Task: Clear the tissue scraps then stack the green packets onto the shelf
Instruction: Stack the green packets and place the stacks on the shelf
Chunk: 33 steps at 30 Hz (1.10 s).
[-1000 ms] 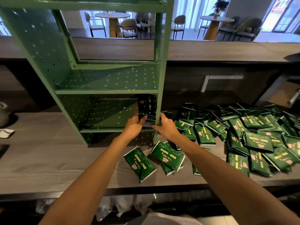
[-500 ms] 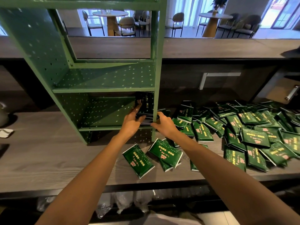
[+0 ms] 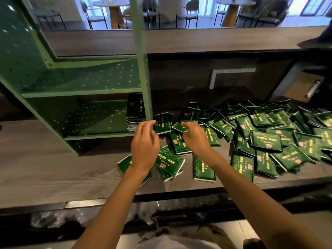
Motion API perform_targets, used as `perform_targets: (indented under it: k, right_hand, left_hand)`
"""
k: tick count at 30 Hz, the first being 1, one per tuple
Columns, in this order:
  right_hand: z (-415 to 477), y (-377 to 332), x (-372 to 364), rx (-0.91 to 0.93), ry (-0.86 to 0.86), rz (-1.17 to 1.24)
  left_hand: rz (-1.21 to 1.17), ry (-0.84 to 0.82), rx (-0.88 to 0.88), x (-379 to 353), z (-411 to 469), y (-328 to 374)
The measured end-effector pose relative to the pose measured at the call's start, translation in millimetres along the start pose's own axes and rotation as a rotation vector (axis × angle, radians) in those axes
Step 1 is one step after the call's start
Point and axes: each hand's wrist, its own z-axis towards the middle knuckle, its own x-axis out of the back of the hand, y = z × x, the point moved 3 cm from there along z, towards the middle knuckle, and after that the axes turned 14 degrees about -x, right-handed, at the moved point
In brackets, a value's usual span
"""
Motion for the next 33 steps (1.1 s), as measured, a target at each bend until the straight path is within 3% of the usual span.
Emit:
perform_targets:
  k: [11, 16, 23, 30, 33]
  right_hand:
    - [7.0, 152.7, 66.2, 0.007, -0.187, -0.233]
    - [15.8, 209.4, 91.5, 0.095, -0.337, -0.26]
    - [19.8, 213.2, 79.3, 0.206, -0.475, -0.262]
    - [33.4, 200.5, 48.4, 0.238, -0.469, -0.213]
    - [42.7, 194.8, 35.2, 0.27, -0.41, -0.17]
  left_hand:
    - [0.059, -0.465, 0.276, -146.3, -11.6, 85.9]
    - [0.122, -0.563, 0.432, -203.3, -21.6, 110.4]
    - [0.298, -0.622, 0.724, -209.0, -47.1, 99.1]
    - [0.414, -0.779, 0.759, -211.7, -55.5, 74.9]
    - [0.435, -0.741, 0.735, -214.9, -59.0, 66.3]
